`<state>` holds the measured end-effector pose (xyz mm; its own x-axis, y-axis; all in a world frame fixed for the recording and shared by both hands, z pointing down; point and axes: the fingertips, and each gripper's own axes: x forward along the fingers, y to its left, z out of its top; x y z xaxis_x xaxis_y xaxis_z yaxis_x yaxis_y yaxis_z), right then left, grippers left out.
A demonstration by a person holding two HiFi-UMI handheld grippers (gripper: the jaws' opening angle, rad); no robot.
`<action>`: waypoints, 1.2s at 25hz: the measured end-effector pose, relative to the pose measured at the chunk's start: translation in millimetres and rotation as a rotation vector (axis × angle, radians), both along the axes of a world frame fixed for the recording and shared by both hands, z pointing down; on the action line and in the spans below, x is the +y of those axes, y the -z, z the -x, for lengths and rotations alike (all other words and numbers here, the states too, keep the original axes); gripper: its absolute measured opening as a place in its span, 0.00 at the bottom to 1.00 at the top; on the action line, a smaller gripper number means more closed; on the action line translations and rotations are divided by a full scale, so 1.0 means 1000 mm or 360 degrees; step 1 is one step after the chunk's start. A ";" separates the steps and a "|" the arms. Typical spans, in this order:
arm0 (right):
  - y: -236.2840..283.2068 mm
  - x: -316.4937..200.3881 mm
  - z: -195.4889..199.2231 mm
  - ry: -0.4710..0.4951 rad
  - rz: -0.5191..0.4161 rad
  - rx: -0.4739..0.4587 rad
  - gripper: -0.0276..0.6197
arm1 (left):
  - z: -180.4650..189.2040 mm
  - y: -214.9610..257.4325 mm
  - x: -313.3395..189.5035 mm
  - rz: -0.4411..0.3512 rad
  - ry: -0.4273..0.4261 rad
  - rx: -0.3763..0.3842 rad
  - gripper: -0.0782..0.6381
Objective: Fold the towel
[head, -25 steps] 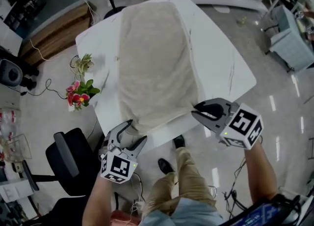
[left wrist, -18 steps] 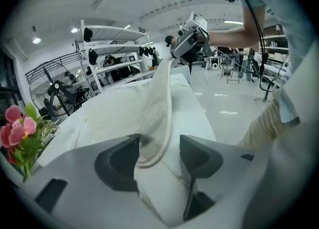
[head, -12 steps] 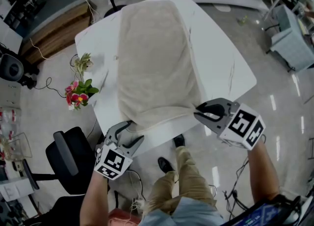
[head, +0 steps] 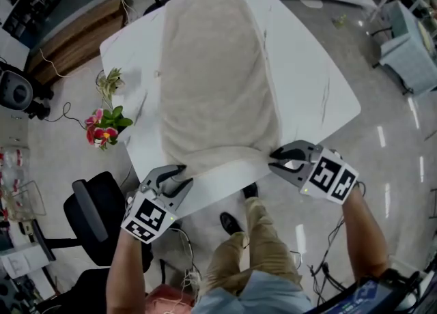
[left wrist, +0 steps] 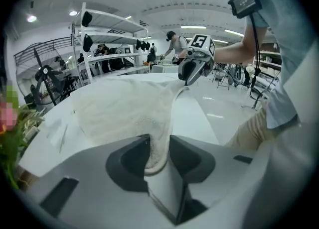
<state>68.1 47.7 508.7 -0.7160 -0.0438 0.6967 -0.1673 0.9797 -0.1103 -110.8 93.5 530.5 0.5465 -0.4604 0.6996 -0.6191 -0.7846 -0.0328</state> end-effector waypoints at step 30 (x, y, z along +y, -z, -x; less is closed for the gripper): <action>0.037 0.031 -0.026 -0.0017 -0.0330 -0.0021 0.09 | 0.001 0.055 0.036 -0.0059 0.0133 0.0103 0.17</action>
